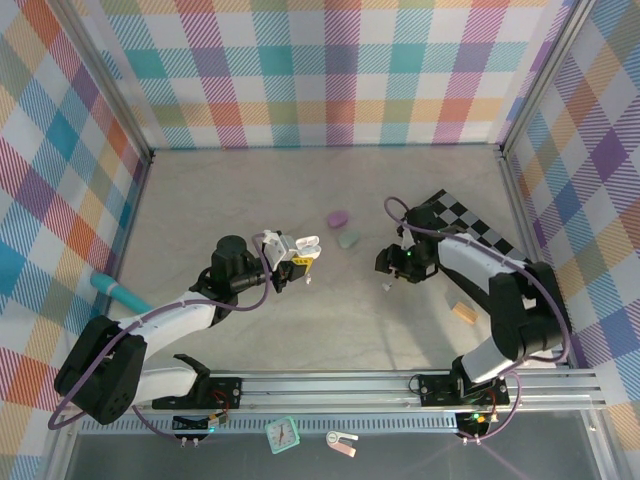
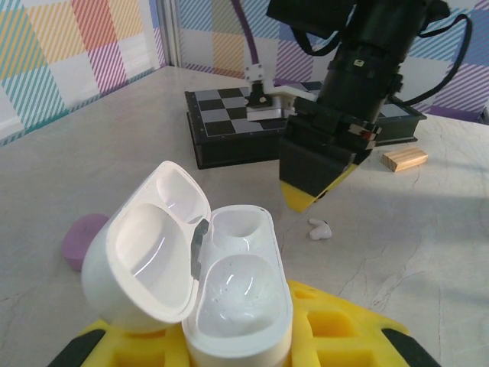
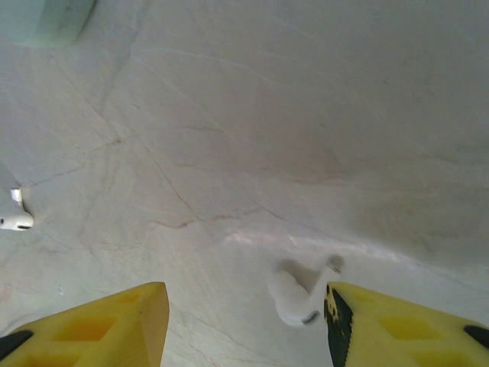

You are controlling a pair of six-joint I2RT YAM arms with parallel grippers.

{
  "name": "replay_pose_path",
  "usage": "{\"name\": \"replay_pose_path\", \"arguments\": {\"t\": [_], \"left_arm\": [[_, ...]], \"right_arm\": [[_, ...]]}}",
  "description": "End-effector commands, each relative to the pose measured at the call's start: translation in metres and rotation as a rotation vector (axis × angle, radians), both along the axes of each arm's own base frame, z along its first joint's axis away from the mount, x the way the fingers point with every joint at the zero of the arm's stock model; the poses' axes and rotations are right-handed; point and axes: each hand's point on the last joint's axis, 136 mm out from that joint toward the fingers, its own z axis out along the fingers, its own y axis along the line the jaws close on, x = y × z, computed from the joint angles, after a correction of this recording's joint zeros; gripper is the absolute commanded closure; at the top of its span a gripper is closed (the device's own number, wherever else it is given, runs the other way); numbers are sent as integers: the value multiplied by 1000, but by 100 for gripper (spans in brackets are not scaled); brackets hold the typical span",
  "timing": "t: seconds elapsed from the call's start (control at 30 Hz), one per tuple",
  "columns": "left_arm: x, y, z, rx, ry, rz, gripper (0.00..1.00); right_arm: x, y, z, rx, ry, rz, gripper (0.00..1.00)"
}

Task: Insert wireless bluetooth earbuds into charging case

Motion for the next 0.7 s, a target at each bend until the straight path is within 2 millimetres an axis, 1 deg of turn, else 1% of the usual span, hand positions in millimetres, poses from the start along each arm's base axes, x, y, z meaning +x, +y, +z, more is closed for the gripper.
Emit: {"name": "replay_pose_path", "arguments": {"t": [0.0,0.13,0.23,0.47,0.57,0.67], "left_arm": [[-6,0,11,-30,-43,-26,91],[-6,-1,12,-30,-42,-29,91],[-5,-1,12,-30,-41,-28,91],[-4,-2,12,-24,-40,-31,91],[-3,-4,13,-31,-41,-36,91],[-2,-5,14,-36,-44,-40,91]], "right_arm": [[12,18,1,67,-25,74,44],[10,16,-15,43,-2,90,45],[0,14,-23,47,36,88,46],[-36,7,-20,58,86,63,47],[-50,7,-17,67,113,64,48],[-53,6,-13,50,104,72,48]]}}
